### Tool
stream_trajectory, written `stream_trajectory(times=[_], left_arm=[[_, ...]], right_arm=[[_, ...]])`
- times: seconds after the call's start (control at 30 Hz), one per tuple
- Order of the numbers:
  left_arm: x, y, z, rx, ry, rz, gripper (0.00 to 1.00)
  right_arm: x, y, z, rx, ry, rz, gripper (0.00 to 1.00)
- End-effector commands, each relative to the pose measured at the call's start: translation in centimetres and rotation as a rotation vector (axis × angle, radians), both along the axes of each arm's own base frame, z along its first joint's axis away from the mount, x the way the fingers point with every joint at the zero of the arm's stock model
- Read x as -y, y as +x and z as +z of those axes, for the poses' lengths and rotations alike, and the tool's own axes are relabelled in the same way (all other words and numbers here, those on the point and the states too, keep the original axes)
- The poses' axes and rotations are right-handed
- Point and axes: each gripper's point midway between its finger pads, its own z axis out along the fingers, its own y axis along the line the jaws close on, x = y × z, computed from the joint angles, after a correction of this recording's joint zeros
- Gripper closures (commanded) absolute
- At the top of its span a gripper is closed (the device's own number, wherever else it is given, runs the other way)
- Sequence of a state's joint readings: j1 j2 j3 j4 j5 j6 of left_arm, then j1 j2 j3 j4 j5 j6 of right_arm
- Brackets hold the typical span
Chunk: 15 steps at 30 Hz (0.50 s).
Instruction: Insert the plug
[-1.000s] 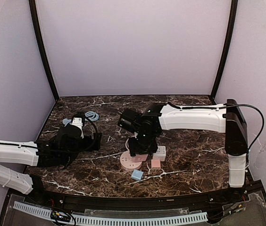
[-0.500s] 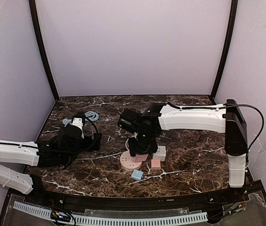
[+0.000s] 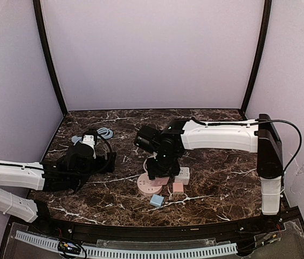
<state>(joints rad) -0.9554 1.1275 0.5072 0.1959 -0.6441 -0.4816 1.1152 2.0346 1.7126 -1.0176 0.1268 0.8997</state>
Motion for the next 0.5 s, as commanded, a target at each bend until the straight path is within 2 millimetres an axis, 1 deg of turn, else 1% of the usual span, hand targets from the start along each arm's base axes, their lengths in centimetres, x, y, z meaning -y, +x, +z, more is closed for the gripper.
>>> stream_trajectory(times=[0.0, 0.17, 0.33, 0.47], left_arm=[[-0.46, 0.04, -0.53, 0.003, 0.018, 0.010, 0.01], [-0.49, 0.07, -0.58, 0.002, 0.019, 0.011, 0.01], [-0.47, 0.05, -0.59, 0.002, 0.019, 0.010, 0.01], [-0.48, 0.07, -0.61, 0.002, 0.020, 0.011, 0.01]], right_arm=[[0.52, -0.97, -0.13, -0.015, -0.027, 0.000, 1.00], [0.67, -0.79, 0.36, -0.001, -0.024, -0.003, 1.00], [0.83, -0.92, 0.09, -0.008, -0.036, -0.004, 1.00], [0.67, -0.79, 0.83, 0.005, -0.020, -0.003, 1.00]])
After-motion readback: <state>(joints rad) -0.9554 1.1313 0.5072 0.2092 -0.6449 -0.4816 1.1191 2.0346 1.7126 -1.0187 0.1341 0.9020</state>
